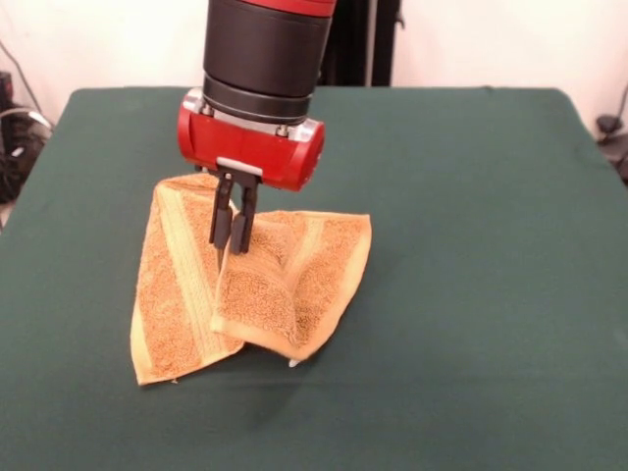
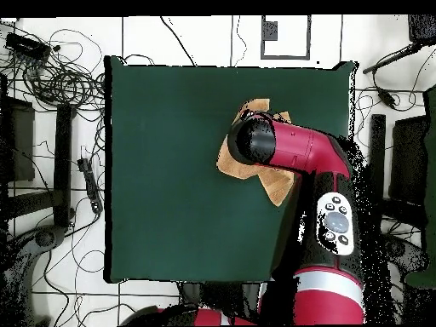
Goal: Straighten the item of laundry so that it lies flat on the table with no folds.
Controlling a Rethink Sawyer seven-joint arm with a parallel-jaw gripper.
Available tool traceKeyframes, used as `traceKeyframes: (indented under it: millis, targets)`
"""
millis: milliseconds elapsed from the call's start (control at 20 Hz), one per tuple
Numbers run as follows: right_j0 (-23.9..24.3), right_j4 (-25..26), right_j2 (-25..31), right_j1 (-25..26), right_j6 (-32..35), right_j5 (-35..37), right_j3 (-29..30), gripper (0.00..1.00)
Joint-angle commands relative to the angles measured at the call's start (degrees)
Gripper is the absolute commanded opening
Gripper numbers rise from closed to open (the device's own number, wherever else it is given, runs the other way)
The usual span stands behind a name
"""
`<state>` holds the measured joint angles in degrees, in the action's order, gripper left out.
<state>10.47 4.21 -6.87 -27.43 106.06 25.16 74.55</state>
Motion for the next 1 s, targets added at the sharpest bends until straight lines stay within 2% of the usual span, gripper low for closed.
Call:
traceKeyframes:
  millis: [50, 400, 800, 1000]
  targets:
    - [1.1, 3.6, 6.1, 0.7, -0.9, 0.9, 7.6, 0.0]
    - [1.4, 3.1, 6.3, 0.8, -0.9, 2.5, 7.1, 0.0]
    - [2.1, 5.9, 7.7, 0.5, -4.2, 2.6, 6.9, 0.0]
    - [2.3, 6.7, 8.1, 0.6, -3.5, 2.8, 6.5, 0.0]
